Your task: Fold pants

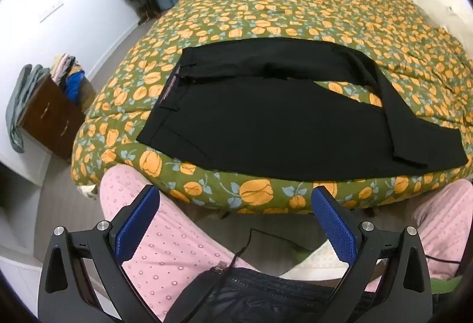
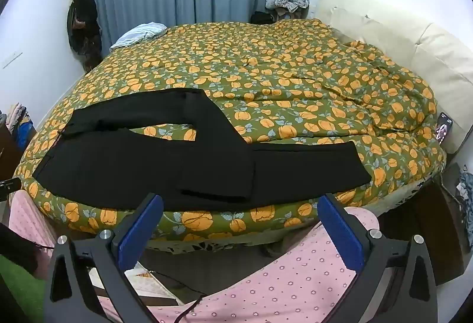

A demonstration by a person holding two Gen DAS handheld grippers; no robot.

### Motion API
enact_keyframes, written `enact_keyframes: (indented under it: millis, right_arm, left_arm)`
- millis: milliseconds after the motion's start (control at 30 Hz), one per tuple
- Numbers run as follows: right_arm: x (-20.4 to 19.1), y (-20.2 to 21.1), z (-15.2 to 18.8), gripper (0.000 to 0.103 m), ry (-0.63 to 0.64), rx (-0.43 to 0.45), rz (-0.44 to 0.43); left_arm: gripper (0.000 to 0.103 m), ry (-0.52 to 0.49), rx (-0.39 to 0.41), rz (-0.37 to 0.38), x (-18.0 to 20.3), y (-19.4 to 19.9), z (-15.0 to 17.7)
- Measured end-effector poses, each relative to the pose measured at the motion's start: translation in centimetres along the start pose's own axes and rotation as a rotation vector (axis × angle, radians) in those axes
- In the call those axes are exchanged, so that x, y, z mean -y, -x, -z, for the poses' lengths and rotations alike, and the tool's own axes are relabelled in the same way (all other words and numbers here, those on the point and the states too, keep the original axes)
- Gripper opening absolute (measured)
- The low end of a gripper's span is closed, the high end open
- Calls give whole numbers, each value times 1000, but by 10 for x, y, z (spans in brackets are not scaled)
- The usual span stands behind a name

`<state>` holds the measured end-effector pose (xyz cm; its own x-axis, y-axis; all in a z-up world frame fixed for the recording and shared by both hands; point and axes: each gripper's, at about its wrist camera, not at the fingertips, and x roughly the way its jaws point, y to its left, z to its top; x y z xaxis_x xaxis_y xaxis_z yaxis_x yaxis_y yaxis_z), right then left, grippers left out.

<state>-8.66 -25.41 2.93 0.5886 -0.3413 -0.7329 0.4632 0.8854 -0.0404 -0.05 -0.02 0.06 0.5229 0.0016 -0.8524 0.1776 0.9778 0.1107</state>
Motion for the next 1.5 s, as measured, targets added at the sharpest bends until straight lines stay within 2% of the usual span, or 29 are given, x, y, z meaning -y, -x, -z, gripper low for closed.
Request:
enact_keyframes:
  millis: [567, 733, 1500]
  right_arm:
    - [-11, -9, 8, 103, 6, -7, -10]
    - [-7, -7, -1, 103, 14, -18, -17]
    - [-14, -4, -4, 103, 30, -12, -28]
  left_arm:
    - [102, -7, -9, -9, -2, -6, -2]
    - [102, -9, -8, -6, -2, -8, -3]
    - [102, -10, 3, -7, 5, -2, -3]
